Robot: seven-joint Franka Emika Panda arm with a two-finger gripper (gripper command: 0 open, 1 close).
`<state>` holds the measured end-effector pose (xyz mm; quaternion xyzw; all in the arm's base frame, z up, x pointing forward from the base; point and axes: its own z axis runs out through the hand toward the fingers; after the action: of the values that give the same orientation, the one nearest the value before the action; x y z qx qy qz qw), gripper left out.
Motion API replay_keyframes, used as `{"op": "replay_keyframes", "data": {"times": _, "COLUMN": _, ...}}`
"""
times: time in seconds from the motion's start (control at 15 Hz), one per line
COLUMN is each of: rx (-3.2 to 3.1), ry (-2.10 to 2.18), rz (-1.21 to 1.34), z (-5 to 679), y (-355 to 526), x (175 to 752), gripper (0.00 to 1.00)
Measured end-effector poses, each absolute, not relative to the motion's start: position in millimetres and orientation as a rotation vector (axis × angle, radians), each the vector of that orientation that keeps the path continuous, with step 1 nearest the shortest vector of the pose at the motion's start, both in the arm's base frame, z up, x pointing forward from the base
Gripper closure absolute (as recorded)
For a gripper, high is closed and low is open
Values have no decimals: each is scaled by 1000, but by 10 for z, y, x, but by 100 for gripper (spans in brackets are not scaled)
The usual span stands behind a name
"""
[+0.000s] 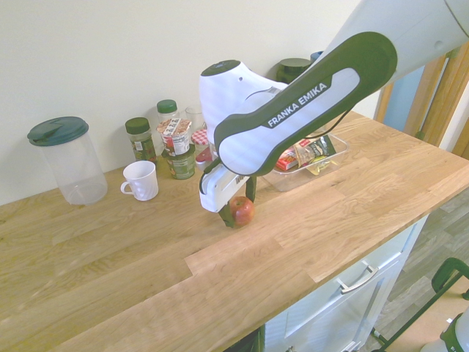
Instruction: Put the apple into the container
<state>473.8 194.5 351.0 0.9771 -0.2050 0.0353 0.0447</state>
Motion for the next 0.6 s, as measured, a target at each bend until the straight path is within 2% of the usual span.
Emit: {"op": "replay_keyframes", "data": {"times": 0.6, "rx": 2988, "ry": -652, "rz": 84, "z": 3460, "y": 1923, "x": 4787, "gripper": 100}}
